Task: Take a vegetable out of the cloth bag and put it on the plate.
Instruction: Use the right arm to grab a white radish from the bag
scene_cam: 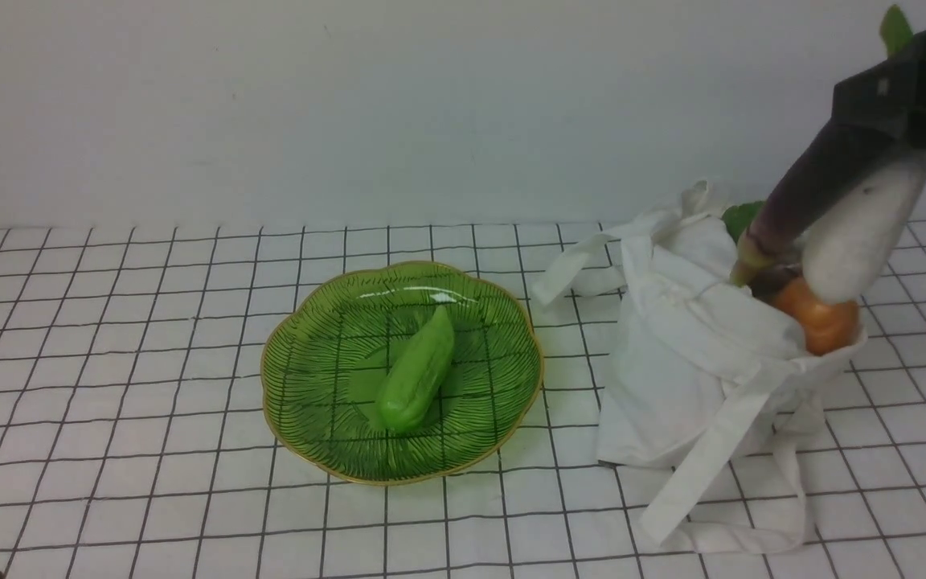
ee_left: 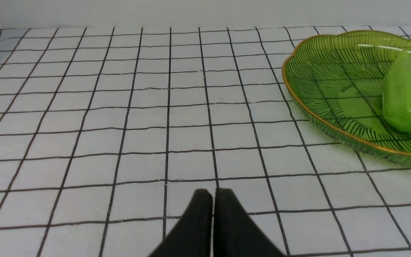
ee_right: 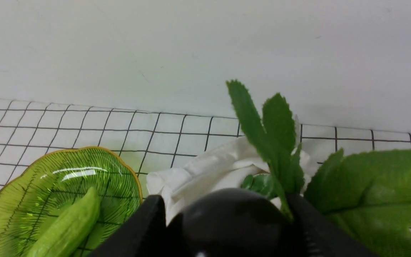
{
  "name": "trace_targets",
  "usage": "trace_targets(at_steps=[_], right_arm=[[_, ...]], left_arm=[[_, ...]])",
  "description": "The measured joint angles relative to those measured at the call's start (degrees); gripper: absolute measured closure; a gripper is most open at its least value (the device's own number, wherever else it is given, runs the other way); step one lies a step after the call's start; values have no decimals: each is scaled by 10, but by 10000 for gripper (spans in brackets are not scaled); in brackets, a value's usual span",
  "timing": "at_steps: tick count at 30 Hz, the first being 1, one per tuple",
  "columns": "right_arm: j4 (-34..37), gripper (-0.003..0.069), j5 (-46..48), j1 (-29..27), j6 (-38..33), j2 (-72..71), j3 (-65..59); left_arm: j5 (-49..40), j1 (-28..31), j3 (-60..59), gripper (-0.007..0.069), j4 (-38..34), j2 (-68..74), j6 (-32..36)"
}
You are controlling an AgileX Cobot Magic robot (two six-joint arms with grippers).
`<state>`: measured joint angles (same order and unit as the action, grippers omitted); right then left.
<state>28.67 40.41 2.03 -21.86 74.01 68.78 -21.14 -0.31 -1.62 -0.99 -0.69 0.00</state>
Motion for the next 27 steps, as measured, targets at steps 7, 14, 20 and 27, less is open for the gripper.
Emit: trace_targets(at_steps=[7,14,20,27], right_arm=[[1,281,-33,0,-7,18,0],[58,281,-39,0,-39,61,0],[110,281,-39,0,-88,101,0],[127,281,-17,0,-92,149,4]], left_arm=[[0,0,0,632,0,0,0],[0,0,0,632,0,0,0],[0,0,0,632,0,0,0],[0,0,0,632,0,0,0]])
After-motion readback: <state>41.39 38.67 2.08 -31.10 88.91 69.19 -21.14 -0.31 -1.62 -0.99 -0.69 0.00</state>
